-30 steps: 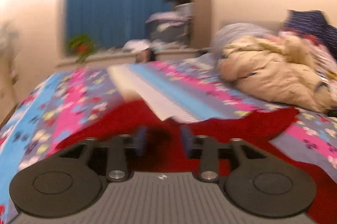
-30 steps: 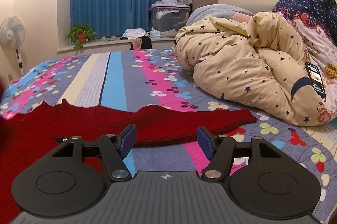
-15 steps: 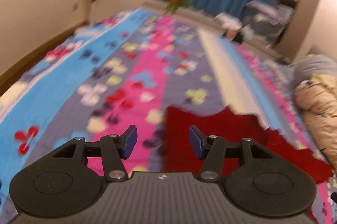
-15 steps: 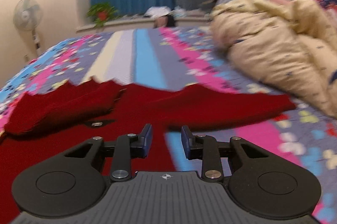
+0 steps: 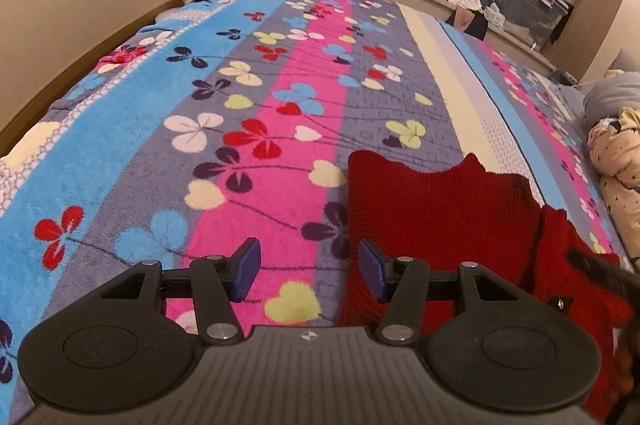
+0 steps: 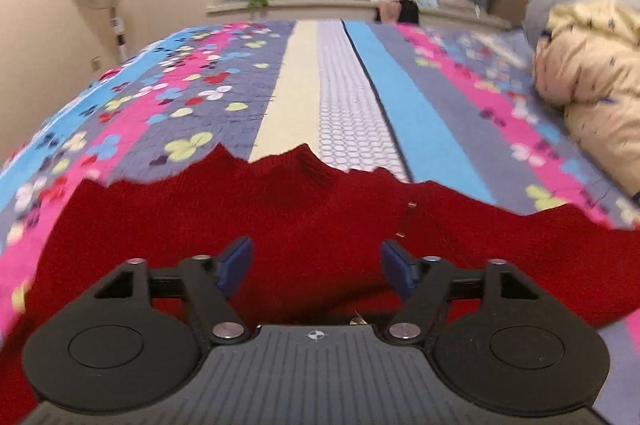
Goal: Fold small clothes
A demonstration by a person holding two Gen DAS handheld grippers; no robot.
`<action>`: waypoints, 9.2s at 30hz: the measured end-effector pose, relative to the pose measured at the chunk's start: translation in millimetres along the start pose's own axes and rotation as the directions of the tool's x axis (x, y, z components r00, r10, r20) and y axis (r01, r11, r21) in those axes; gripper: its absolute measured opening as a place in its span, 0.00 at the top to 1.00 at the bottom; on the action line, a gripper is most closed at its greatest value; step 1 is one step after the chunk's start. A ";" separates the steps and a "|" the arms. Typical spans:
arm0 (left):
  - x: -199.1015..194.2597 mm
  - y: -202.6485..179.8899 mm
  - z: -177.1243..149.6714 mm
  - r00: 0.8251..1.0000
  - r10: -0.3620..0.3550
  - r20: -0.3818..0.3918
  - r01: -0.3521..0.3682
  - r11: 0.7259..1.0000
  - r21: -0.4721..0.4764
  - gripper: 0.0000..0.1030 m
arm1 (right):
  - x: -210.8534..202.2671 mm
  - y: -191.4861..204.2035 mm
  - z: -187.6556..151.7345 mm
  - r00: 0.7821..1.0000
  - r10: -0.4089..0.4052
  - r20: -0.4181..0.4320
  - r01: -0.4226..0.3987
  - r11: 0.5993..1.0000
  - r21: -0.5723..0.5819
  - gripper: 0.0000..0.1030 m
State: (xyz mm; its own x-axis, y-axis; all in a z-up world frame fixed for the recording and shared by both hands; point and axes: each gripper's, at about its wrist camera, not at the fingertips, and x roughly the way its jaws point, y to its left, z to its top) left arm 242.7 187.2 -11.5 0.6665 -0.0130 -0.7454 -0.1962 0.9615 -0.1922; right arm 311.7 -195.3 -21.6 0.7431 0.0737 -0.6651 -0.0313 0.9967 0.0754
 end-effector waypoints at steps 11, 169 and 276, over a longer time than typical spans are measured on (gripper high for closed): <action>1.6 -6.0 -0.1 1.000 -0.023 -0.009 0.024 0.999 0.041 0.42 | 14.6 6.0 35.7 0.988 -0.146 0.050 0.141 0.985 0.099 0.94; -145.2 28.4 -257.2 0.964 -0.240 -0.116 0.234 0.970 -0.064 0.79 | -213.8 -224.0 -239.8 0.927 0.082 -0.366 -0.006 0.979 0.206 0.72; -106.5 38.6 -114.0 0.951 -0.260 -0.167 0.251 0.965 -0.072 0.90 | -206.9 -312.5 -138.5 0.977 0.185 -0.103 -0.114 0.869 0.482 0.94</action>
State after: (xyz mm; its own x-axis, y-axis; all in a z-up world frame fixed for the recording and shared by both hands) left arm 82.1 194.4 -12.4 0.5647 -0.3084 -0.7655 -0.0739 0.9050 -0.4190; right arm 75.1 -517.1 -10.5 0.6515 0.2599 -0.7128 0.2104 0.8407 0.4989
